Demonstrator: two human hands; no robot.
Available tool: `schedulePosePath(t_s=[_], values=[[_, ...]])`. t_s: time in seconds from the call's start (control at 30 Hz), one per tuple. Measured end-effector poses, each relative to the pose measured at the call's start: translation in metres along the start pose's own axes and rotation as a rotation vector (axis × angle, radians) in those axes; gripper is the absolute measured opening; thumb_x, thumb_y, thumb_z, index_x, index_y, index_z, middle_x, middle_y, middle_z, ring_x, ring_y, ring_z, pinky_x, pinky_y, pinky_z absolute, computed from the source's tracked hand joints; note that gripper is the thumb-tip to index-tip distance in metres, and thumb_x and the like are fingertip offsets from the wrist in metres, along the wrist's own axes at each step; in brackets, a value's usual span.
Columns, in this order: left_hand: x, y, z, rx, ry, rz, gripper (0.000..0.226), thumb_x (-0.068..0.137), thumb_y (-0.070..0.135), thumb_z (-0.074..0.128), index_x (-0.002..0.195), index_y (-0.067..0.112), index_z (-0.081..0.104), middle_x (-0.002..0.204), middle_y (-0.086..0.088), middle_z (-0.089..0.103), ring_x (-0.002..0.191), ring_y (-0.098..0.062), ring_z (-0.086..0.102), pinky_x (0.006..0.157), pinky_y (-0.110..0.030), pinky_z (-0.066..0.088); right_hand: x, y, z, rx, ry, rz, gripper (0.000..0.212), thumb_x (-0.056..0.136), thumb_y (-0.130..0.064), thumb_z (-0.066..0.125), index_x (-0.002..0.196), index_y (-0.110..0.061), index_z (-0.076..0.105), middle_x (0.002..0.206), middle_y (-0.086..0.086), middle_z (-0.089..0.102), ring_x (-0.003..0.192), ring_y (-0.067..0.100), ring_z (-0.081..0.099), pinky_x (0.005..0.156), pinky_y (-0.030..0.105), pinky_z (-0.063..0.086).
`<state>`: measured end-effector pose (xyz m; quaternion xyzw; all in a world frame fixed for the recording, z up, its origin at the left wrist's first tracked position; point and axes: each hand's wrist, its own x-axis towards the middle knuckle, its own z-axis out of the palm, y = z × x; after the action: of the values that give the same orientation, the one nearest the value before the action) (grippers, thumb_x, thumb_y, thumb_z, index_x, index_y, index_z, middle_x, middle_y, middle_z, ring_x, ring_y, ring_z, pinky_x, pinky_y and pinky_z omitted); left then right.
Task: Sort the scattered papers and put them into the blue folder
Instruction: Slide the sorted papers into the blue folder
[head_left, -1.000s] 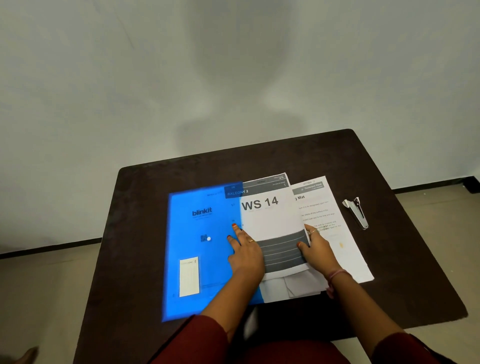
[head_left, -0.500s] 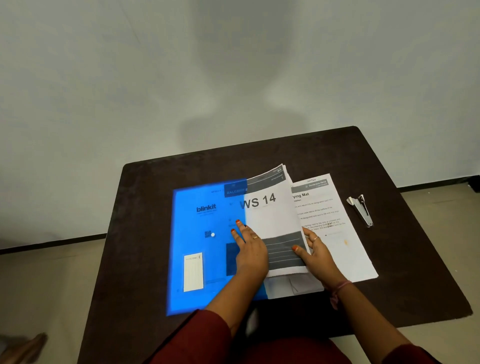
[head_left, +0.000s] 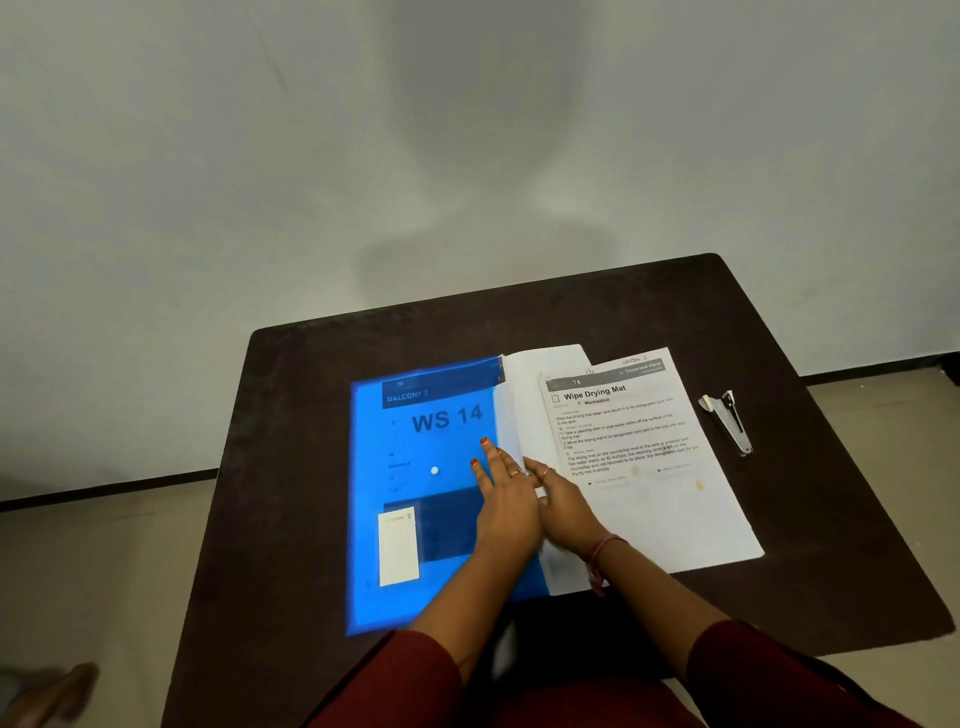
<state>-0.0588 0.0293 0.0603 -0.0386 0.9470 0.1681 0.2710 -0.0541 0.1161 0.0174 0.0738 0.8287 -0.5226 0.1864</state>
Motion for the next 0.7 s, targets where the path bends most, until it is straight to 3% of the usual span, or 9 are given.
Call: schedulePosePath(t_s=[0.13,0.2,0.3,0.5,0.7], values=[[-0.001,-0.002,-0.001,-0.027,0.007,0.015,0.074,0.098,-0.001,0.042,0.149,0.002,-0.011,0.156,-0.012,-0.026,0.145,-0.036,-0.014,0.114,-0.041,0.024,0.006,-0.007,-0.001,-0.036,0.0,-0.077,0.044,0.09,0.002,0.049,0.133,-0.007,0.052,0.118,-0.001,0.06,0.108,0.012,0.056,0.077,-0.006,0.032],[-0.001,-0.002,-0.001,-0.042,0.007,0.007,0.076,0.097,-0.001,0.044,0.149,0.003,-0.012,0.156,-0.01,-0.027,0.145,-0.035,-0.015,0.115,-0.041,0.022,0.009,-0.007,-0.001,-0.01,0.037,-0.057,0.045,0.09,-0.001,0.052,0.134,-0.01,0.05,0.106,0.003,0.066,0.1,0.015,0.06,0.072,-0.003,0.036],[-0.002,-0.001,-0.003,-0.055,0.003,0.011,0.077,0.098,0.0,0.044,0.149,0.004,-0.013,0.156,-0.009,-0.027,0.145,-0.034,-0.016,0.115,-0.041,0.02,0.012,-0.006,0.003,0.035,0.056,-0.022,0.046,0.09,-0.001,0.053,0.134,-0.012,0.048,0.087,-0.006,0.061,0.087,0.01,0.058,0.071,0.004,0.04],[-0.003,-0.002,-0.005,0.009,0.002,0.024,0.075,0.095,-0.005,0.045,0.15,0.002,-0.006,0.156,-0.013,-0.023,0.145,-0.036,-0.013,0.118,-0.04,0.011,0.011,-0.009,0.007,0.039,0.003,-0.065,0.033,0.095,-0.012,0.053,0.127,-0.014,0.058,0.124,0.005,0.063,0.109,0.011,0.058,0.092,0.013,0.039],[-0.001,-0.001,-0.006,-0.028,0.0,0.005,0.076,0.094,-0.007,0.046,0.15,0.002,-0.006,0.157,-0.012,-0.023,0.145,-0.036,-0.014,0.119,-0.04,0.009,0.012,-0.008,0.006,0.0,0.034,-0.092,0.03,0.094,-0.01,0.054,0.123,-0.009,0.06,0.117,0.005,0.066,0.1,0.007,0.058,0.08,0.0,0.038]])
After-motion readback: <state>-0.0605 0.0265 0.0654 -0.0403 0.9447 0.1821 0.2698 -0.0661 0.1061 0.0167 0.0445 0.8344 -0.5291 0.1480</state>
